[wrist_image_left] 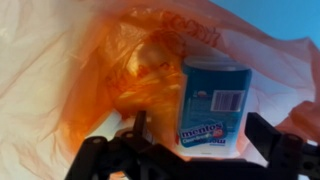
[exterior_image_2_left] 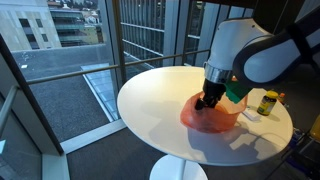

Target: Remove the blue box from the plastic bag

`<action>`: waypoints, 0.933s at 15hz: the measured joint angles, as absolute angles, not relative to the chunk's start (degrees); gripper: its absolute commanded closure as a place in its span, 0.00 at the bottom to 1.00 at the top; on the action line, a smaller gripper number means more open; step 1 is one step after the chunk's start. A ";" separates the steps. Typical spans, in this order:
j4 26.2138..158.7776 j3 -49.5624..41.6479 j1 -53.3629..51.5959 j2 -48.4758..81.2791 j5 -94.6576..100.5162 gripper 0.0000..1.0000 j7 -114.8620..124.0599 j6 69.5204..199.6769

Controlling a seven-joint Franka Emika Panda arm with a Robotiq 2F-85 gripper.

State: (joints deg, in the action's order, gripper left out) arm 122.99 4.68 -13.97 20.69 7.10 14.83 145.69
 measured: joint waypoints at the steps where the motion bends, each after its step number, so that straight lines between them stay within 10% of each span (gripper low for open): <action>1: 122.89 4.62 -14.16 20.88 7.10 0.00 15.02 145.69; 6: 122.79 4.40 -14.73 21.65 7.10 0.00 15.68 145.69; 12: 122.56 4.29 -15.22 22.12 7.10 0.61 15.72 145.69; 14: 122.38 4.26 -15.27 22.08 7.10 0.61 15.73 145.69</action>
State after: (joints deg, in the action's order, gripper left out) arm 122.38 4.26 -15.27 22.08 7.10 15.73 145.69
